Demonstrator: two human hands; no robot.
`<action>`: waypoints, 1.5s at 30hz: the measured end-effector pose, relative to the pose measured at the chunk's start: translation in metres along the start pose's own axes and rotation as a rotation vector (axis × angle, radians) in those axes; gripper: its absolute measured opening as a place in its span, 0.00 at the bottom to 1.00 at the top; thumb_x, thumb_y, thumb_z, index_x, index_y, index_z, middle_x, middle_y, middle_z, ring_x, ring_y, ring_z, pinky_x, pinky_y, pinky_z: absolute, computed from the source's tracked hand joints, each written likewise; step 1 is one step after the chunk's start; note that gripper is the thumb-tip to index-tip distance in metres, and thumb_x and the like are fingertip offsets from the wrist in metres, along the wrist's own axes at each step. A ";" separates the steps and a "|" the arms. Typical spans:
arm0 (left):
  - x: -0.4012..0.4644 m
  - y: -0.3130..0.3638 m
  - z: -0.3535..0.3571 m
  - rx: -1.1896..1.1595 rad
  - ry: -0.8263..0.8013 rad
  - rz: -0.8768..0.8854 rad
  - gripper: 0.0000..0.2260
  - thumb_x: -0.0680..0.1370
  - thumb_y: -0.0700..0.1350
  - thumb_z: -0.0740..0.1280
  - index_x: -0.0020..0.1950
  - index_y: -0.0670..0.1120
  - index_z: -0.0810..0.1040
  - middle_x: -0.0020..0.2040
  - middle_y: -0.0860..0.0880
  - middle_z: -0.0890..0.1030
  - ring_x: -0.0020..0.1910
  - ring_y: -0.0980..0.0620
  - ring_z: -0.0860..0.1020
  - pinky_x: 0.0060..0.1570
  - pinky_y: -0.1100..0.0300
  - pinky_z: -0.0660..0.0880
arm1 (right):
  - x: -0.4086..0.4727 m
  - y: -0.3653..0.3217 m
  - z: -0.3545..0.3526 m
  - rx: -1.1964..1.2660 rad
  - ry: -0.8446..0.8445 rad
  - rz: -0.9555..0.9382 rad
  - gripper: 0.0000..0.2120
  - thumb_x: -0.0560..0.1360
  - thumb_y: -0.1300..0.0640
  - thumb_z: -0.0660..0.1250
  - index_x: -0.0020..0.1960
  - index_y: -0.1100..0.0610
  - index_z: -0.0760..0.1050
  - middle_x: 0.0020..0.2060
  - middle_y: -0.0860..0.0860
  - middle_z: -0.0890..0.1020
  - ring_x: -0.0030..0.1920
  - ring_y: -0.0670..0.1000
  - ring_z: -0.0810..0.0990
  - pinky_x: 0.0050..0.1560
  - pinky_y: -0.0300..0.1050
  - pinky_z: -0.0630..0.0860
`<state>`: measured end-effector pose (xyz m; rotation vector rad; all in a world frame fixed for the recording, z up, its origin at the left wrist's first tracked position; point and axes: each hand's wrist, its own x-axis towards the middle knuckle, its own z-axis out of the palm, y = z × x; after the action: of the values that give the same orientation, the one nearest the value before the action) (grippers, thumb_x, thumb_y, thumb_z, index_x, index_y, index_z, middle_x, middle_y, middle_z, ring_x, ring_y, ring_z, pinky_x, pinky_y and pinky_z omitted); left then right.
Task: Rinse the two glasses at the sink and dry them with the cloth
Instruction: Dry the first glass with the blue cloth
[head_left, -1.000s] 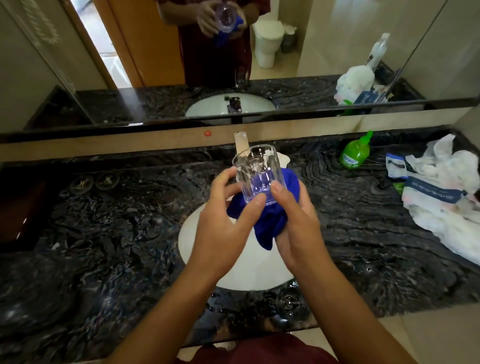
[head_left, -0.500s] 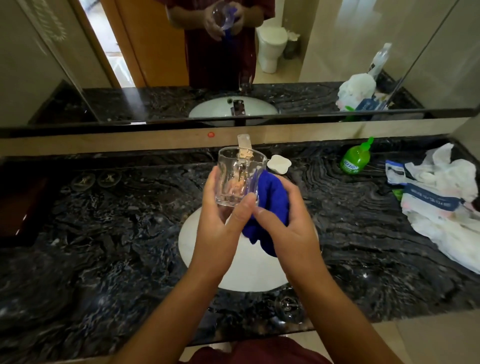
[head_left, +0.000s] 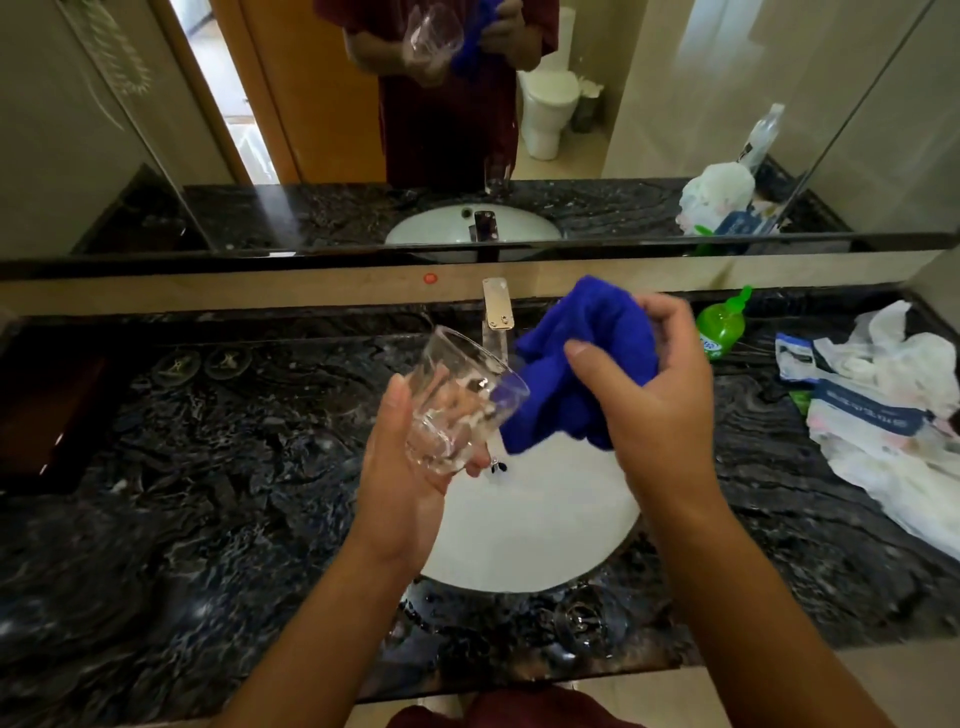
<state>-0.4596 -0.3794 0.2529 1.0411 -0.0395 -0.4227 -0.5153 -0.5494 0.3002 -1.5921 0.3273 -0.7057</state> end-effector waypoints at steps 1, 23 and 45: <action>-0.001 -0.001 0.000 -0.018 -0.029 -0.048 0.32 0.73 0.69 0.70 0.62 0.44 0.81 0.53 0.43 0.85 0.42 0.50 0.81 0.35 0.57 0.75 | 0.002 -0.004 0.002 0.027 0.032 -0.018 0.16 0.75 0.64 0.75 0.57 0.53 0.73 0.51 0.51 0.83 0.50 0.51 0.85 0.50 0.52 0.84; 0.013 0.017 -0.015 0.107 -0.213 -0.031 0.14 0.79 0.52 0.59 0.45 0.43 0.76 0.33 0.46 0.76 0.27 0.48 0.73 0.24 0.58 0.68 | -0.015 0.012 -0.005 -0.346 -0.689 -0.019 0.17 0.84 0.48 0.59 0.68 0.44 0.80 0.75 0.40 0.72 0.77 0.43 0.66 0.75 0.51 0.66; 0.022 0.012 -0.010 0.282 -0.124 -0.263 0.13 0.75 0.55 0.66 0.46 0.45 0.77 0.33 0.48 0.78 0.28 0.52 0.74 0.25 0.61 0.66 | -0.019 0.005 -0.032 -0.464 -0.856 -0.114 0.30 0.78 0.64 0.69 0.77 0.46 0.70 0.72 0.39 0.75 0.73 0.44 0.72 0.70 0.44 0.72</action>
<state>-0.4332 -0.3740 0.2541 1.3025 -0.0744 -0.7360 -0.5489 -0.5642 0.2911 -2.2048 -0.2554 0.0276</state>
